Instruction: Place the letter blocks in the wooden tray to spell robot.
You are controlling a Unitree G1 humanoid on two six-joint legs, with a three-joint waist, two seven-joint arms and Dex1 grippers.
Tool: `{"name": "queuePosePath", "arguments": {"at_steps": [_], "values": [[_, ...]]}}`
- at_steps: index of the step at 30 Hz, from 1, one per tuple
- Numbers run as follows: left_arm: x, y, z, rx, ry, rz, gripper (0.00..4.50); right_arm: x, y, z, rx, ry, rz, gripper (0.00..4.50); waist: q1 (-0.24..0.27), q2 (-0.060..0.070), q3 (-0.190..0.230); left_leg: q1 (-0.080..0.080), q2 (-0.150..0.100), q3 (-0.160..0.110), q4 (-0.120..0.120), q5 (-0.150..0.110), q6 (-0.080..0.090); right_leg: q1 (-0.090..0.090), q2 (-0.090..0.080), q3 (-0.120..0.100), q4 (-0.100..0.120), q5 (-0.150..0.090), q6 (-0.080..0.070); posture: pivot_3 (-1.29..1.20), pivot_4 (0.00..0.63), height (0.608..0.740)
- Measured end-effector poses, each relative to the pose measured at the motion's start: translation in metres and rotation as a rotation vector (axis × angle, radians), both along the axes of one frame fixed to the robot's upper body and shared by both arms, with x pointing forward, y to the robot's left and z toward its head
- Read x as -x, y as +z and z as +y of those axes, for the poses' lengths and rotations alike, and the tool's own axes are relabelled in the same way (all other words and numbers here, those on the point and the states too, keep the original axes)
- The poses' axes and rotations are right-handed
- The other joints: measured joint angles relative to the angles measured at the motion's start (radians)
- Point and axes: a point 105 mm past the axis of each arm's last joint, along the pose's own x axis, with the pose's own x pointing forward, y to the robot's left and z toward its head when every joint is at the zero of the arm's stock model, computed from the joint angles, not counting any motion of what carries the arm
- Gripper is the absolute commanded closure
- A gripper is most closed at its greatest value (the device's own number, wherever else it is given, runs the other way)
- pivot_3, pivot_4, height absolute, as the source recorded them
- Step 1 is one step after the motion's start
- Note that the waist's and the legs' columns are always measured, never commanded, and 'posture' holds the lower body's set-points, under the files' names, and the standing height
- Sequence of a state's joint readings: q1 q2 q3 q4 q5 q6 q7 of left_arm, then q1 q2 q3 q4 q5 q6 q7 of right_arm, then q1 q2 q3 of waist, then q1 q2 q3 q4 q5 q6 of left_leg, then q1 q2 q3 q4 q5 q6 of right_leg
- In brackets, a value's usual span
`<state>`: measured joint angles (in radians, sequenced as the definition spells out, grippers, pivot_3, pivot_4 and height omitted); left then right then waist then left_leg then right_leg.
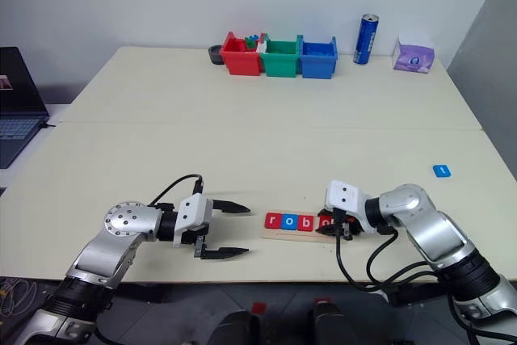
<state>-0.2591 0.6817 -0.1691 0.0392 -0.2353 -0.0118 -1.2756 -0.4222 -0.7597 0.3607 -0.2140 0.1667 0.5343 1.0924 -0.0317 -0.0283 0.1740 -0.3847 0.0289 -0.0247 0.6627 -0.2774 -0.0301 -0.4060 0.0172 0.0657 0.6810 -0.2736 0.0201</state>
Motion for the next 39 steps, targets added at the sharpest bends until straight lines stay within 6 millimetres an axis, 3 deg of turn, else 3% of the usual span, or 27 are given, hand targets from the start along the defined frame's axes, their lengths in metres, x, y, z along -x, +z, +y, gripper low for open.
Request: {"name": "queuePosePath", "arguments": {"at_steps": [5, 9, 13, 15, 21, 22, 28, 34, 39], "values": [[0.001, -0.001, 0.0, -0.001, -0.001, 0.002, 0.0, 0.0, 0.001, 0.005, -0.018, 0.009, 0.001, 0.03, 0.0, 0.0, 0.0, 0.0, 0.0, 0.0, 0.0, 0.0, 0.0, 0.0, 0.0, 0.0, 0.0, 0.0, 0.0, 0.0, 0.15, 0.74], [0.002, -0.002, 0.0, -0.001, -0.001, 0.004, 0.0, -0.002, 0.009, 0.006, -0.048, -0.01, -0.006, 0.03, 0.0, 0.0, 0.0, 0.0, 0.0, 0.0, 0.0, 0.0, 0.0, 0.0, 0.0, 0.0, 0.0, 0.002, -0.003, 0.0, 0.15, 0.74], [0.002, -0.002, 0.0, -0.002, -0.004, -0.001, 0.0, 0.0, 0.036, 0.001, -0.113, -0.05, -0.044, 0.03, 0.001, 0.0, 0.0, 0.0, 0.0, -0.001, 0.0, 0.0, 0.0, 0.0, 0.0, -0.001, 0.0, 0.002, -0.003, 0.0, 0.15, 0.74], [0.002, -0.002, 0.001, -0.004, -0.005, -0.003, 0.0, 0.005, 0.041, -0.006, -0.113, -0.073, -0.05, 0.56, 0.001, 0.0, 0.0, -0.001, 0.0, -0.001, 0.0, 0.0, 0.0, 0.0, 0.0, -0.001, 0.0, 0.002, -0.003, 0.0, 0.15, 0.74], [0.002, -0.002, 0.001, -0.007, -0.007, -0.005, 0.0, 0.029, 0.019, -0.022, -0.082, -0.13, 0.038, 2.83, 0.002, 0.0, 0.0, -0.001, 0.0, 0.0, 0.0, 0.0, 0.0, 0.0, 0.0, -0.001, 0.0, -0.001, 0.001, 0.0, 0.15, 0.74], [0.002, -0.002, 0.001, -0.007, -0.007, -0.005, 0.0, 0.031, 0.018, -0.022, -0.08, -0.13, 0.039, 2.83, 0.001, 0.0, 0.0, -0.001, 0.0, 0.0, 0.0, 0.0, 0.0, 0.0, 0.0, 0.0, 0.0, -0.001, 0.001, 0.0, 0.15, 0.74], [-0.001, 0.0, 0.002, -0.015, -0.014, -0.013, 0.0, 0.039, 0.003, -0.023, -0.038, -0.142, 0.056, 4.48, 0.0, 0.0, 0.0, 0.0, 0.0, 0.0, 0.0, 0.0, 0.0, 0.0, 0.001, 0.0, 0.0, -0.001, 0.002, 0.0, 0.15, 0.74], [0.0, 0.0, 0.001, -0.016, -0.024, -0.018, 0.0, 0.037, -0.008, -0.025, -0.005, -0.15, 0.067, 4.48, 0.0, 0.0, 0.0, 0.0, 0.0, 0.0, 0.0, 0.0, 0.0, 0.0, 0.0, 0.0, 0.0, -0.001, 0.002, 0.0, 0.15, 0.74], [0.0, 0.0, 0.001, -0.016, -0.022, -0.019, 0.0, 0.031, -0.005, -0.022, -0.005, -0.15, 0.048, 4.48, 0.0, 0.0, 0.0, 0.0, 0.0, 0.0, 0.0, 0.0, 0.0, 0.0, 0.0, 0.0, 0.0, -0.001, 0.002, 0.0, 0.15, 0.74]]}}
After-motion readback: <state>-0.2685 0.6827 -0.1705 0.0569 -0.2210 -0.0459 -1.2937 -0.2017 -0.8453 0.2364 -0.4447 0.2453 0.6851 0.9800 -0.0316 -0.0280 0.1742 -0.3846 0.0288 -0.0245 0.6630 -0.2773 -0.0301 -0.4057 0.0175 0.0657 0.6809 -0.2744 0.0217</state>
